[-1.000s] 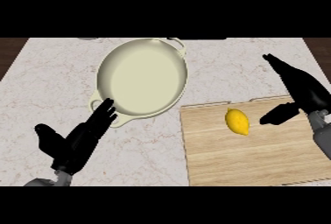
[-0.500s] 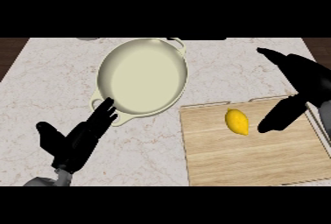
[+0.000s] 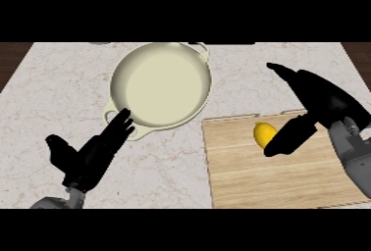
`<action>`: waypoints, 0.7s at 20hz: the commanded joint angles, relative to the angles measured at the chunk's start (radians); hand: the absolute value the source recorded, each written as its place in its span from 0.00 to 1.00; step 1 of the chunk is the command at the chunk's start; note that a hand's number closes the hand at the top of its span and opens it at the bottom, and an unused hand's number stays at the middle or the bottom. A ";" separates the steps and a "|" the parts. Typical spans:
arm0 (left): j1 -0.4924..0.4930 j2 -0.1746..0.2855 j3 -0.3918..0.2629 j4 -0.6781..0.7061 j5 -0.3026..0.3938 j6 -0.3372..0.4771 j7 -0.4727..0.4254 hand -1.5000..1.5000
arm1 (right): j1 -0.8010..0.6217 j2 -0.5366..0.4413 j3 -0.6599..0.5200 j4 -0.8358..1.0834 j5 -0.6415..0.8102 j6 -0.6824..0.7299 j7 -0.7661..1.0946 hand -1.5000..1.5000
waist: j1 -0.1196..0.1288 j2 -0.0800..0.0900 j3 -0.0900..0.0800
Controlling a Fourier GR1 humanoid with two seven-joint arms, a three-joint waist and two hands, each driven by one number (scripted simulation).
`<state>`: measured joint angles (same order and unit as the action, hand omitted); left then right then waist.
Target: Pick the lemon from the tray and place it in the pot
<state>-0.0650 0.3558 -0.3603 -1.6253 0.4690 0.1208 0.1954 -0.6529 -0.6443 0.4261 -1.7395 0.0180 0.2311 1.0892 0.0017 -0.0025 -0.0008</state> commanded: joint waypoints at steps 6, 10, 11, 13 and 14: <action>0.048 -0.001 0.032 0.016 -0.018 -0.066 -0.039 0.50 | 0.061 0.107 0.080 0.076 0.153 -0.019 0.054 0.00 | 0.008 0.003 0.000; -0.007 -0.049 0.026 0.034 -0.052 -0.015 -0.005 0.50 | 0.089 0.097 0.124 0.069 0.223 0.014 0.079 0.00 | -0.002 0.002 0.000; -0.003 -0.026 0.030 -0.039 -0.022 -0.019 0.062 0.50 | 0.064 0.116 0.132 0.098 0.247 0.006 0.112 0.00 | 0.005 0.001 0.000; 0.013 -0.055 0.013 0.019 -0.052 -0.039 -0.003 0.50 | 0.058 0.089 0.113 0.097 0.250 0.045 0.099 0.00 | -0.001 0.002 0.000; 0.060 -0.016 0.034 -0.029 -0.030 -0.055 0.015 0.50 | 0.087 0.050 0.088 0.014 0.212 0.075 0.147 0.00 | -0.004 -0.002 0.000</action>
<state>-0.0407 0.3277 -0.3366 -1.6375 0.4363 0.0833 0.2047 -0.5745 -0.5680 0.5262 -1.6695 0.2239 0.2206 1.0776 0.0029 -0.0023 0.0000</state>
